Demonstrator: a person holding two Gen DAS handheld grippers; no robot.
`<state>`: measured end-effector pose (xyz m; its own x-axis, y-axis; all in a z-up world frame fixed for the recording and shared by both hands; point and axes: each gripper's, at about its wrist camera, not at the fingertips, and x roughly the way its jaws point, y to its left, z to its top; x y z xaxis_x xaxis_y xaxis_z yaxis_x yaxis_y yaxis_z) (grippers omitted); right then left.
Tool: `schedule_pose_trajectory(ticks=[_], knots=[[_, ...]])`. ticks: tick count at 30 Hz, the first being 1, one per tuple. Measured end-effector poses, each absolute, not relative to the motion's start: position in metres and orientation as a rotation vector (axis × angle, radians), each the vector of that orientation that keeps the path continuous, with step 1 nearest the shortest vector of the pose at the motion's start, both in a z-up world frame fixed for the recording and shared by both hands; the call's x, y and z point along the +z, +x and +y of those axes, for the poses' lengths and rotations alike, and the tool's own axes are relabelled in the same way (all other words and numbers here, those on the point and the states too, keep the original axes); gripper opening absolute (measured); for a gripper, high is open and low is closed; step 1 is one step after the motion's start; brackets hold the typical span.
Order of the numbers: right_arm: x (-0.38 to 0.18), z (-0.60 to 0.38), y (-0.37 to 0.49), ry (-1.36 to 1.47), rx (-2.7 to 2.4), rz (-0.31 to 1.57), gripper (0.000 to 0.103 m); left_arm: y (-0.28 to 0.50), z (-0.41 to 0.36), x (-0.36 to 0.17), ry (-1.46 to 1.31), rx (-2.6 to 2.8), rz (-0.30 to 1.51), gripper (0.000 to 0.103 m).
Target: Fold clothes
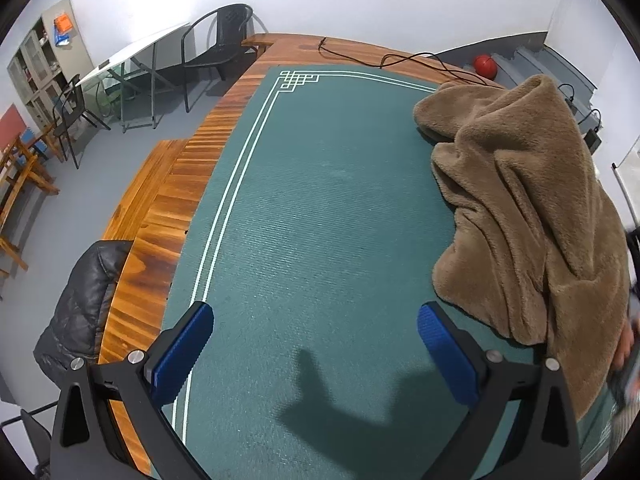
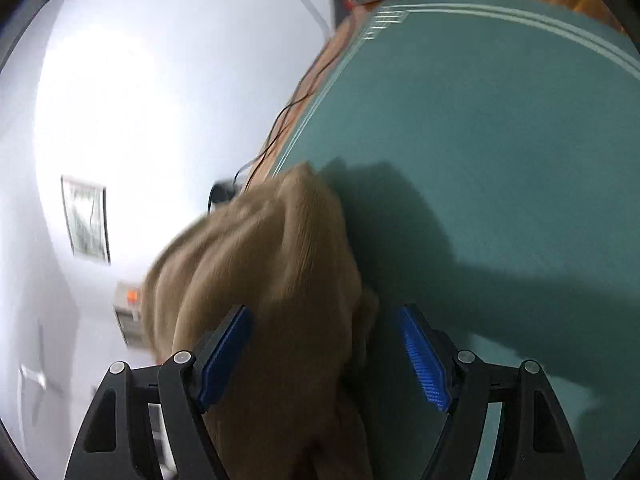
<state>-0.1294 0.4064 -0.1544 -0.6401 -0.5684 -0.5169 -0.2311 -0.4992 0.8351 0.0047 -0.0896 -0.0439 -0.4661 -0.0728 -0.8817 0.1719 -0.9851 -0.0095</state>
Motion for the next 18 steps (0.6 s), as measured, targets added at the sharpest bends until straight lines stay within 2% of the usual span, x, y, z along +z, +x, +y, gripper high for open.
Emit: schedule_pose_trajectory(ticks=[3, 6, 11, 16, 18], knots=[[-0.164, 0.403, -0.163, 1.153, -2.146, -1.538, 0.078, 0.01, -0.088, -0.038, 1.525, -2.604, 0.134, 0.102], [-0.154, 0.386, -0.192, 1.074, -2.065, -1.533, 0.078, 0.017, -0.089, -0.031, 1.51, -2.645, 0.138, 0.102], [-0.086, 0.326, -0.211, 0.843, -1.91, -1.27, 0.079, 0.024, -0.105, -0.014, 1.448, -2.698, 0.167, 0.102], [-0.039, 0.225, -0.194, 0.809, -1.581, -0.944, 0.078, 0.037, -0.129, 0.008, 1.363, -2.754, 0.142, 0.102], [-0.039, 0.19, -0.18, 0.835, -1.466, -0.848, 0.079, 0.047, -0.14, 0.011, 1.355, -2.761, 0.105, 0.102]])
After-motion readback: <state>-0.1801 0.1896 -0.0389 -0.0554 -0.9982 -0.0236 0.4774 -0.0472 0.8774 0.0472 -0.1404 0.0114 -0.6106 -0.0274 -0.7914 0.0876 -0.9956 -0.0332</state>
